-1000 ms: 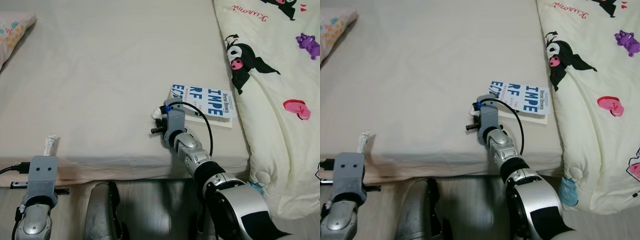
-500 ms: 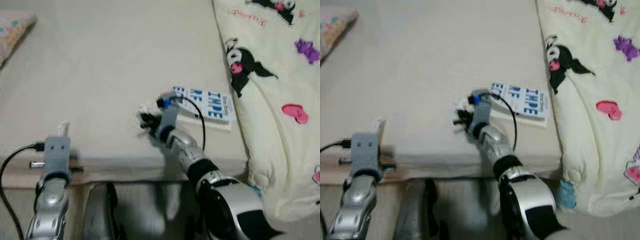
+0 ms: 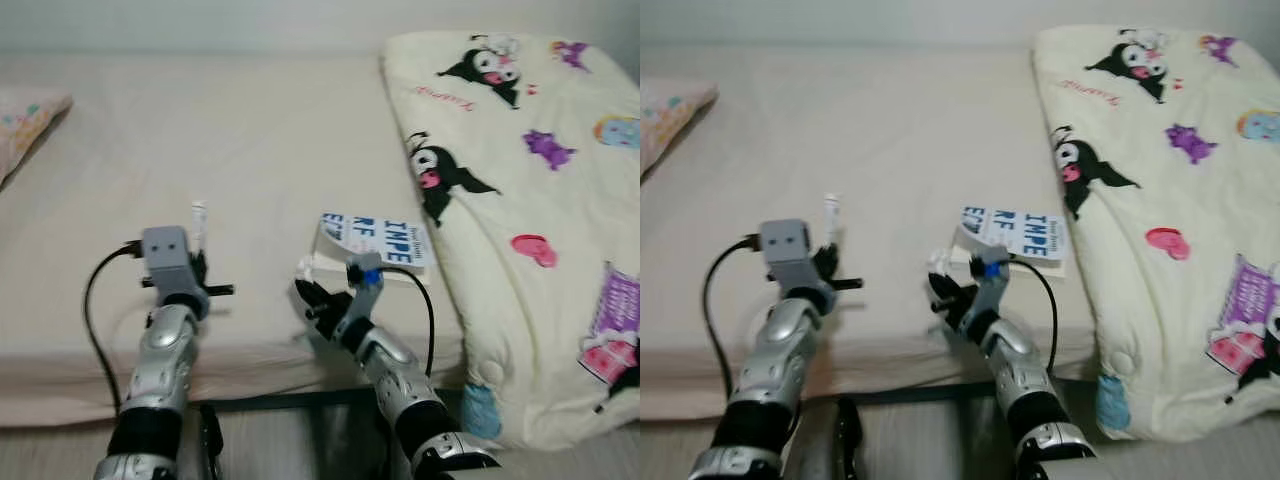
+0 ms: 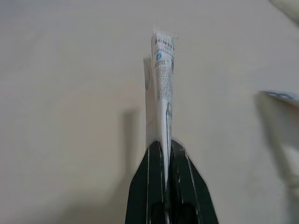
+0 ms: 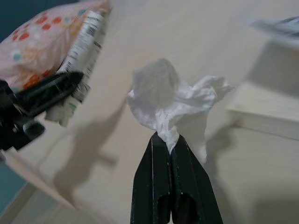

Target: Clean up the room

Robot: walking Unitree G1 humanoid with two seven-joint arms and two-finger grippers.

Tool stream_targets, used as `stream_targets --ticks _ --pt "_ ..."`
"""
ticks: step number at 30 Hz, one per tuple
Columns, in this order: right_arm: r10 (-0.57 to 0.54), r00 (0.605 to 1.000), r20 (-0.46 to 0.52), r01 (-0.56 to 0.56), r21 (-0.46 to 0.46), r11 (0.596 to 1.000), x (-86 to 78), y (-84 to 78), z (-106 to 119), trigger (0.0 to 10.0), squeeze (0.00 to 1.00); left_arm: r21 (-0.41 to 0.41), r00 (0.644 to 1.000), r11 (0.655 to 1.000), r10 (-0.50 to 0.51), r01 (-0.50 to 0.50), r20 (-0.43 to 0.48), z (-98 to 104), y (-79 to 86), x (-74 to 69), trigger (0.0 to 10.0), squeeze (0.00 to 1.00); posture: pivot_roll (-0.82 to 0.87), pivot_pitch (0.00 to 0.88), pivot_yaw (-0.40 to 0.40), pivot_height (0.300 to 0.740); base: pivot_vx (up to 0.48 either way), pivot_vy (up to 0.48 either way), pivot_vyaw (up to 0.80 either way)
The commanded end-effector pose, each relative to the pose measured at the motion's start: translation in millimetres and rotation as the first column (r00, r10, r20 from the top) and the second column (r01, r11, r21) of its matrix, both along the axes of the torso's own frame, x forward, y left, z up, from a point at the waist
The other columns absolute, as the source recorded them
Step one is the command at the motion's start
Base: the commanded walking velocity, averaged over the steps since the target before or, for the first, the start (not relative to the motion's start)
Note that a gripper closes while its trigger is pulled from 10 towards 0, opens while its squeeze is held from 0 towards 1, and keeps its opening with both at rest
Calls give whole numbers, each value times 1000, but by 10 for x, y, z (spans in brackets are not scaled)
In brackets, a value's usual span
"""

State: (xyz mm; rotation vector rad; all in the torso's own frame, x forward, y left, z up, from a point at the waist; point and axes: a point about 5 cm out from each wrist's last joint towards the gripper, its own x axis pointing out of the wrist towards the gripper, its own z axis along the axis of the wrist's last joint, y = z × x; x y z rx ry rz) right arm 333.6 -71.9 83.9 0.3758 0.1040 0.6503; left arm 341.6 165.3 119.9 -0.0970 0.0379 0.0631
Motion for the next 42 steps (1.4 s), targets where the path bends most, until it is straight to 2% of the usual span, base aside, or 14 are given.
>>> stream_targets --ticks 1,10,12,14,20,21,22,24,26,28,29,30,35,42 --pt "-34 999 6 34 -22 999 -43 -112 -51 0 0 14 997 999 -40 41 -59 -244 -46 -62 10000 0 -86 51 12 535 0 0 0" --pt "-53 998 -21 51 -105 993 -110 -300 -166 0 0 18 978 998 -53 58 -202 -769 43 -282 10000 0 -82 34 1 570 0 0 0" --pt "-74 996 -55 66 -130 989 -155 -349 -258 0 0 28 951 998 -51 62 -305 -1039 139 -450 10000 0 -79 28 -4 585 0 0 0" --pt "-82 994 -69 72 -146 987 -172 -368 -300 0 0 29 939 998 -47 61 -342 -1127 172 -515 10000 0 -79 28 -4 590 0 0 0" --pt "-235 936 -262 148 -313 938 -442 -704 -809 0 0 43 821 999 13 14 -570 -1636 396 -1056 10000 0 -71 21 -8 620 0 0 0" --pt "-235 936 -262 148 -313 938 -442 -704 -809 0 0 43 821 999 13 14 -570 -1636 396 -1056 10000 0 -71 21 -8 620 0 0 0" --pt "-278 908 -315 157 -360 920 -549 -799 -941 0 0 44 775 999 38 -13 -630 -1754 456 -1225 10000 0 -72 17 -7 630 0 0 0" --pt "-287 901 -326 158 -371 915 -573 -818 -969 0 0 45 765 999 44 -19 -643 -1778 469 -1262 10000 0 -72 17 -7 635 0 0 0" --pt "-327 865 -381 161 -406 900 -694 -867 -1099 0 0 65 691 998 60 -19 -720 -1912 504 -1474 10000 0 -71 12 -2 645 0 0 0" --pt "-327 865 -381 161 -406 900 -694 -867 -1099 0 0 65 691 998 60 -19 -720 -1912 504 -1474 10000 0 -71 12 -2 645 0 0 0" --pt "-340 849 -404 158 -420 894 -750 -880 -1154 0 0 78 653 997 71 -17 -754 -1968 520 -1575 10000 0 -71 12 -2 650 0 0 0" --pt "-340 849 -404 158 -420 894 -750 -880 -1154 0 0 78 653 997 71 -17 -754 -1968 520 -1575 10000 0 -71 12 -2 650 0 0 0" --pt "-342 847 -408 152 -431 890 -764 -838 -1178 0 0 80 564 996 89 -41 -821 -2074 541 -1775 10000 0 -82 8 2 670 -96 0 0" --pt "-334 858 -390 144 -442 885 -718 -807 -1149 0 0 85 579 996 65 8 -813 -2060 500 -1729 10000 0 -76 7 -2 695 -395 0 0"
